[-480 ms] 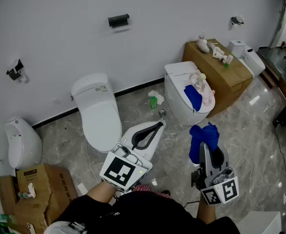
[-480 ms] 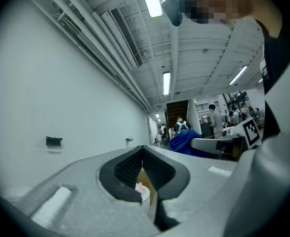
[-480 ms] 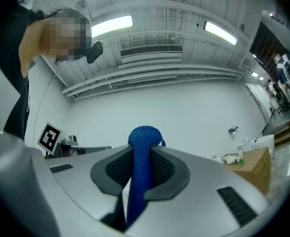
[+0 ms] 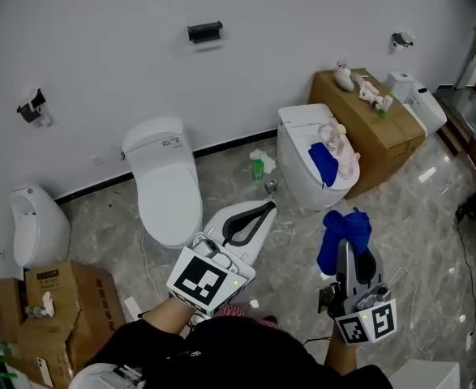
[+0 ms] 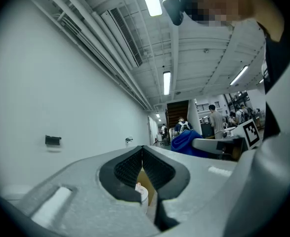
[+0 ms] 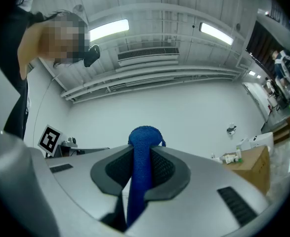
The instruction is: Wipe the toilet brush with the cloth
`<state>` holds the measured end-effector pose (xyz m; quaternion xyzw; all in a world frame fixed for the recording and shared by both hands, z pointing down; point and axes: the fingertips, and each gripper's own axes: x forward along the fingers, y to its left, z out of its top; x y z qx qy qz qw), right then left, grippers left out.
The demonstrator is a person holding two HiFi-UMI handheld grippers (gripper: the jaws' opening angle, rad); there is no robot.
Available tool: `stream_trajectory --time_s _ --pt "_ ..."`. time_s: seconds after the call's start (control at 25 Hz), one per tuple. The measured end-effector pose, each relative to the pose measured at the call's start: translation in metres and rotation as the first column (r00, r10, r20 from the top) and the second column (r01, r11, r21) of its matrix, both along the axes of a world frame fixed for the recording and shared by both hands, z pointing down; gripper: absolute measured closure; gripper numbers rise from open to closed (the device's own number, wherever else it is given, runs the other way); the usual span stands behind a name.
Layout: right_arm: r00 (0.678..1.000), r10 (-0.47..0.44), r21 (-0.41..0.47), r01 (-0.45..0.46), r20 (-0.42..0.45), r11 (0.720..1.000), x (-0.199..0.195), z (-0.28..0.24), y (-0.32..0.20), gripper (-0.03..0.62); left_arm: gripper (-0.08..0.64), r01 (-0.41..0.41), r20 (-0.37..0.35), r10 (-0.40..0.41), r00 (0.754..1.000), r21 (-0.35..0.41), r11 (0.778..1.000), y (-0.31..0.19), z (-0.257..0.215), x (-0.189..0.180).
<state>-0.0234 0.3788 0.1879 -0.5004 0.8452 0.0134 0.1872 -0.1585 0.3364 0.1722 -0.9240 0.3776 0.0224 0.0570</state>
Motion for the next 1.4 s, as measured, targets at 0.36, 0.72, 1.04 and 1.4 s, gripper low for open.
stream_trajectory --time_s 0.36,0.72,1.04,1.4 --pt "1.0 -0.028 -0.002 0.028 -0.005 1.0 0.042 0.007 0.016 0.528 0.554 0.003 0.011 -0.003 1.0 0.006 1.0 0.016 0.002 0.047" --pt "0.998 -0.065 -0.017 0.065 0.02 0.998 0.073 0.02 0.027 0.528 0.554 0.016 0.056 -0.016 0.998 0.005 1.0 0.036 0.008 0.076" --pt "0.996 -0.064 -0.026 0.066 0.065 0.997 0.083 0.021 0.024 0.528 0.554 0.029 0.031 -0.028 0.999 -0.017 0.999 0.026 0.004 0.081" --pt "0.998 -0.003 -0.028 0.005 0.064 1.0 0.106 0.017 0.0 0.528 0.554 -0.057 0.024 0.057 0.998 -0.021 0.998 -0.004 0.006 0.115"
